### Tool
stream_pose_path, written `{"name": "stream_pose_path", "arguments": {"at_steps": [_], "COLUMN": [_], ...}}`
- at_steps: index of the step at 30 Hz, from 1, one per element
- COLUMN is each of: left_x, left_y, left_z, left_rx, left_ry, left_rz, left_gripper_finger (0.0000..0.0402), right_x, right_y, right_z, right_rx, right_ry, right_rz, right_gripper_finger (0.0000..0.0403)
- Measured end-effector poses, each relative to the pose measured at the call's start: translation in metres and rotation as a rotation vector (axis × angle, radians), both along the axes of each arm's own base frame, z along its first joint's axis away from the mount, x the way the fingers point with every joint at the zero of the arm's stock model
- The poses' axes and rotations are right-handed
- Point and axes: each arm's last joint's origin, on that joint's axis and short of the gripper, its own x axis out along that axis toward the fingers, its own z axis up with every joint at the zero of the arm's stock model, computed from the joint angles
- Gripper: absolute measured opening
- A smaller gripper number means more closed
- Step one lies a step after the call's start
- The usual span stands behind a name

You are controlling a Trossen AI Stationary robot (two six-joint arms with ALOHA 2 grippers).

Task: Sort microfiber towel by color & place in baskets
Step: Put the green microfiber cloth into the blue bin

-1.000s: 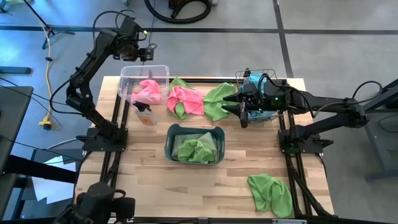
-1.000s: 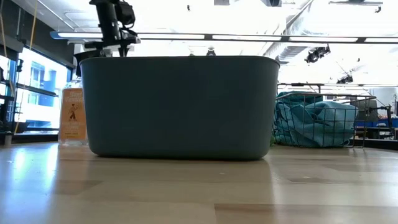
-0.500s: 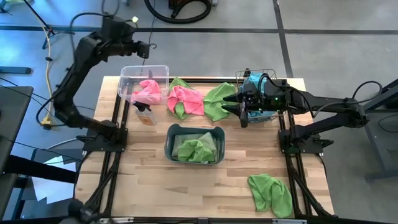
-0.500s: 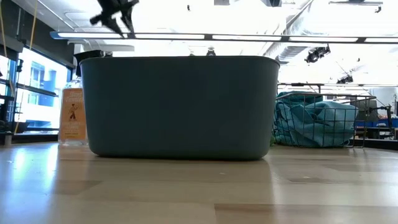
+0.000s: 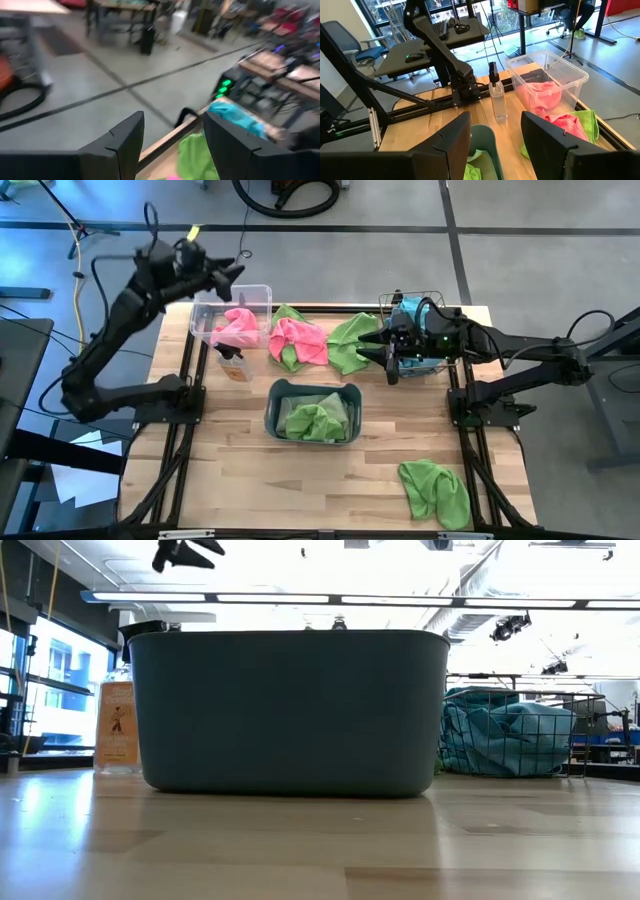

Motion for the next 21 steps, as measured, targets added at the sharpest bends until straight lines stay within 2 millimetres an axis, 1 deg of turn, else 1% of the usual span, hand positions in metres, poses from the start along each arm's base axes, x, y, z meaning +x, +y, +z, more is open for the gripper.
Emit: {"name": "stream_pose_path", "arguments": {"at_steps": [5, 10, 13, 15, 18, 21], "left_x": [-0.005, -0.003, -0.002, 0.001, 0.01, 0.021], "left_y": [-0.01, -0.011, -0.012, -0.015, -0.026, -0.04], "left_z": [-0.037, -0.058, -0.06, -0.059, -0.059, -0.059], "left_rx": [0.057, 0.099, 0.091, 0.079, 0.053, 0.008], "left_ry": [-0.142, -0.294, -0.36, -0.38, -0.376, -0.389], "left_rz": [-0.076, -0.131, -0.171, -0.246, -0.402, -0.516], "left_gripper_finger": [0.0193, 0.0193, 0.0193, 0.0193, 0.0193, 0.0193], "right_x": [0.0, 0.001, 0.001, 0.001, 0.001, 0.001], "right_y": [0.0, 0.0, 0.0, 0.0, 0.0, 0.0], "right_z": [0.002, 0.004, 0.005, 0.005, 0.006, 0.006], "right_rx": [-0.001, 0.0, 0.016, 0.016, 0.016, 0.004], "right_ry": [-0.019, -0.041, -0.052, -0.056, -0.06, -0.066], "right_rz": [0.0, -0.001, -0.004, -0.004, 0.003, 0.006], "right_gripper_finger": [0.0174, 0.0174, 0.0174, 0.0174, 0.0174, 0.0174]}}
